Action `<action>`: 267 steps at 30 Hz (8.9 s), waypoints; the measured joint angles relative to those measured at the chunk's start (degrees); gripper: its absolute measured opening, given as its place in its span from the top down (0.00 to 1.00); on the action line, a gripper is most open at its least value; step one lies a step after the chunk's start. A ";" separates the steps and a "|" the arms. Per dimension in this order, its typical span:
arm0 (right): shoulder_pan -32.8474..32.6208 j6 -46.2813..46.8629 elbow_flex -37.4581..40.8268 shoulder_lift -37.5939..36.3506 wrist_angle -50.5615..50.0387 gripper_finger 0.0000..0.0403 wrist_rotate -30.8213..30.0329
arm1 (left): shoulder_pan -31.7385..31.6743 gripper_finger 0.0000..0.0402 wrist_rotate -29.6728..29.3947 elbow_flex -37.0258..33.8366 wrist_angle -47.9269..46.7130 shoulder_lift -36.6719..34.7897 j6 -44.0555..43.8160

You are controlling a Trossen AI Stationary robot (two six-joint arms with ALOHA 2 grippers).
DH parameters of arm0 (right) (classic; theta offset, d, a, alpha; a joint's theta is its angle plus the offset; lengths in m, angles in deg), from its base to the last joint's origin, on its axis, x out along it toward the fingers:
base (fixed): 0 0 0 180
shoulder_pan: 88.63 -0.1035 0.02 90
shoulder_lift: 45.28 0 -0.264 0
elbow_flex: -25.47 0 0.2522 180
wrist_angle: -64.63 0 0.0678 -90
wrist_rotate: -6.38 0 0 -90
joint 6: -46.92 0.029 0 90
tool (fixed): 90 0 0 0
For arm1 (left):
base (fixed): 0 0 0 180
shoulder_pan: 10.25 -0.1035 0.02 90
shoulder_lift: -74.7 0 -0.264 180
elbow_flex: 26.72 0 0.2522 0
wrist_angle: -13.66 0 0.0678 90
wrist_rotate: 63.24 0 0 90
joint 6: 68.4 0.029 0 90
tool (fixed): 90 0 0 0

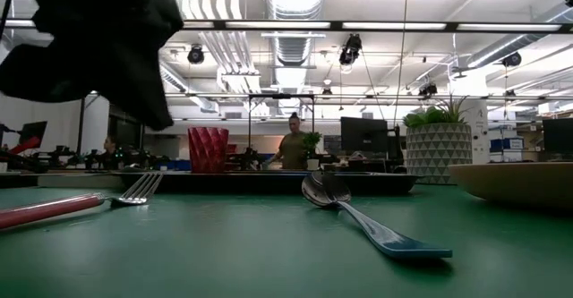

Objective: Pick and place plate/cup/fork/spoon on tray
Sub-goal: Put the pink fork at the bottom of the red cup on the black tray, then put the blue spoon to the right of the pink fork on the black tray

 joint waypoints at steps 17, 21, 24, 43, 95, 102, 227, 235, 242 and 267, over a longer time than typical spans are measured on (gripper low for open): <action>-0.01 -0.58 0.00 0.00 0.86 0.98 0.07 | -6.44 1.00 16.26 23.13 -25.06 11.23 5.64; -0.01 -0.72 0.00 0.00 0.88 0.98 0.07 | -6.05 1.00 17.85 24.23 -32.23 11.56 0.15; 0.00 -0.82 0.00 0.00 0.87 0.98 0.07 | -5.49 1.00 18.38 23.20 -32.00 11.56 -2.98; -0.01 -0.74 0.00 0.00 0.84 0.98 0.07 | -2.77 0.67 15.84 13.92 -22.82 12.66 -13.86; -0.01 0.36 -0.02 0.00 0.86 0.98 0.04 | -38.27 0.94 1.21 10.96 -9.41 -2.01 38.82; -0.01 -0.51 -0.02 0.00 0.82 0.98 -0.33 | -47.03 0.94 6.73 9.45 -8.06 -1.41 40.60; -0.01 41.43 -5.65 18.05 -2.22 0.98 -12.31 | -9.50 0.73 -3.15 -18.22 16.51 -37.12 87.20; -0.01 41.09 -19.50 36.98 -10.32 0.98 -12.31 | -9.22 0.73 -2.98 -26.77 22.29 -45.85 85.61; -0.03 52.07 -31.91 53.65 -19.40 0.98 -11.94 | -9.23 0.73 -2.98 -28.60 22.08 -50.18 94.59; -4.57 97.02 -84.82 99.72 -89.00 0.98 10.07 | -9.04 0.73 -0.34 -28.89 22.12 -51.34 93.92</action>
